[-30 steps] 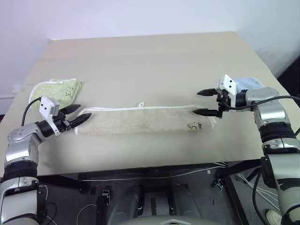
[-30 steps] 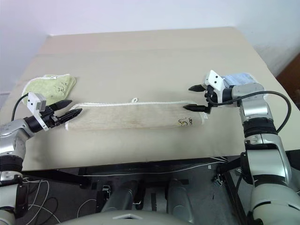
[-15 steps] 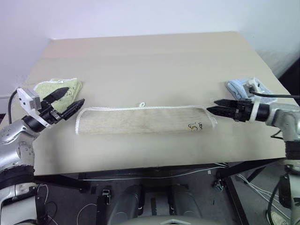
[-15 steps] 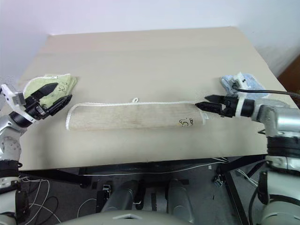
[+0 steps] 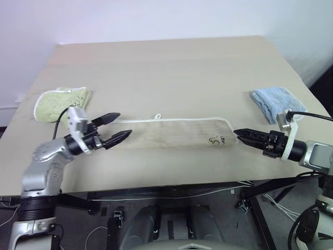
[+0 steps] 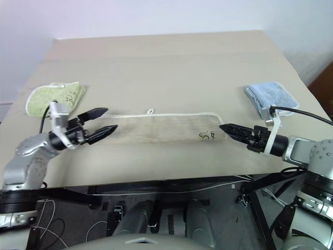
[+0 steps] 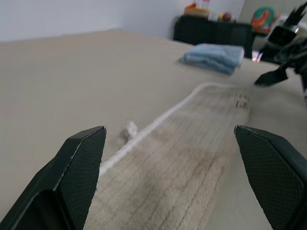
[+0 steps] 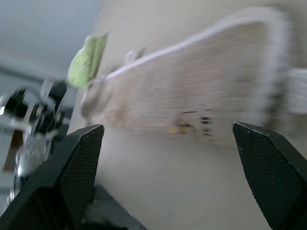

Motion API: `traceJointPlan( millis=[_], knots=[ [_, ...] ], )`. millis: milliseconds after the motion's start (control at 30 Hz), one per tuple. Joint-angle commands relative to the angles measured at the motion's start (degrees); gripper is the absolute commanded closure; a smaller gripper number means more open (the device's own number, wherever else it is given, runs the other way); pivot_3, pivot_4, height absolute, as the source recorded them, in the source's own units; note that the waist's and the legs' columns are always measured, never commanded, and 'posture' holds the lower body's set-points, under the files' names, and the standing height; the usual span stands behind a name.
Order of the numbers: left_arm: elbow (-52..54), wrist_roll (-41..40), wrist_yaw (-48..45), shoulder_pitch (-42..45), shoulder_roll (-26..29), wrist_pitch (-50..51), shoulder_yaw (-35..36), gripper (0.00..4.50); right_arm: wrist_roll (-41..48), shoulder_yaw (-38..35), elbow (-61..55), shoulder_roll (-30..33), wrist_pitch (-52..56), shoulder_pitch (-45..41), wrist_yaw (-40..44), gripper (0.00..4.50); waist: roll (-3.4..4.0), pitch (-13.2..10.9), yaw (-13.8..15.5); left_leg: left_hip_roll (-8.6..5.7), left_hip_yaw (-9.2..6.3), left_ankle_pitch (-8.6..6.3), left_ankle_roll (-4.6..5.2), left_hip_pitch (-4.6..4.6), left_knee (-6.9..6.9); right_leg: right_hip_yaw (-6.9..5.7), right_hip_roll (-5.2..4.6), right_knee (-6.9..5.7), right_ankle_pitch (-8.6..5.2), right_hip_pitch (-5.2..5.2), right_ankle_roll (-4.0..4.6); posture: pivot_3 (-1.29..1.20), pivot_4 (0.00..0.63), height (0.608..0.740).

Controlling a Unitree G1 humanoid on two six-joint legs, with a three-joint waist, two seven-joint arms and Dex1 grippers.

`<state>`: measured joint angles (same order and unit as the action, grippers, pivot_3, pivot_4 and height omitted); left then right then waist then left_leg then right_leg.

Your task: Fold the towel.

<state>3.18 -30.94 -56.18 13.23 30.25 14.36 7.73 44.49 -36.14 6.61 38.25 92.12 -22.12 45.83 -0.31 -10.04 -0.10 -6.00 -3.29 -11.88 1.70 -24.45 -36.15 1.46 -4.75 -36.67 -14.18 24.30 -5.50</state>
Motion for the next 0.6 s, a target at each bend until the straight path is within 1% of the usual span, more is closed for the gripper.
traceJointPlan(
  millis=[33, 133, 267, 433, 533, 600],
  knots=[
    [4.6, 2.0, 2.1, 0.6, -0.6, 0.0, -2.6, 0.01, 4.0, -3.0, 2.0, -0.3, 0.4, 0.3, -3.0, 0.00, 0.00, 0.0, 0.0, 0.00, 0.00, 0.00, 0.01, -0.01, 0.01, 0.00, 0.00, 0.02, 0.03, 0.00, -0.05, 0.00, 0.150, 0.740],
    [5.3, 2.4, 1.6, 0.2, -0.7, -0.8, -3.6, 0.01, 6.4, -3.2, 2.3, -0.4, 0.4, 0.8, -5.0, 0.00, 0.02, 0.0, -0.6, 0.02, 0.00, 0.02, 0.05, 0.00, 0.09, 0.00, 0.04, 0.03, 0.09, 0.03, -0.16, 0.00, 0.150, 0.740],
    [7.3, 2.4, 0.2, -0.5, -0.5, 1.7, -7.4, 0.01, 9.5, -4.5, 2.6, -5.1, 0.4, 2.2, -10.6, 0.00, 0.02, 0.0, -0.6, 0.06, 0.00, 0.06, 0.12, 0.01, 0.11, -0.01, 0.07, 0.04, 0.10, 0.03, -0.18, 0.00, 0.150, 0.740],
    [8.1, 2.3, 0.1, -0.6, -1.1, 2.1, -8.9, 0.01, 14.7, -4.8, 2.9, -7.5, 0.4, 2.5, -16.2, 0.00, 0.03, 0.0, -0.6, 0.04, 0.00, 0.05, 0.15, 0.00, 0.07, 0.00, 0.06, 0.14, 0.09, -0.03, -0.15, 0.00, 0.150, 0.740],
    [7.8, 2.9, 0.2, -0.4, -1.5, 1.8, -9.4, 0.01, 15.6, -5.6, 3.5, -9.8, 0.4, 1.7, -20.1, 0.00, 0.02, 0.0, -0.7, 0.07, 0.00, 0.05, 0.15, 0.02, 0.09, -0.02, 0.08, 0.15, 0.09, -0.03, -0.15, 0.00, 0.150, 0.740],
    [7.5, 3.3, 0.0, -0.4, -1.5, 1.4, -9.7, 0.01, 14.0, -7.7, 4.7, -11.6, 0.4, -0.1, -23.2, 0.00, -0.01, 0.1, -0.9, 0.07, 0.00, 0.05, 0.15, 0.03, 0.10, -0.01, 0.09, 0.15, 0.09, -0.04, -0.15, 0.00, 0.150, 0.740]
  ],
)
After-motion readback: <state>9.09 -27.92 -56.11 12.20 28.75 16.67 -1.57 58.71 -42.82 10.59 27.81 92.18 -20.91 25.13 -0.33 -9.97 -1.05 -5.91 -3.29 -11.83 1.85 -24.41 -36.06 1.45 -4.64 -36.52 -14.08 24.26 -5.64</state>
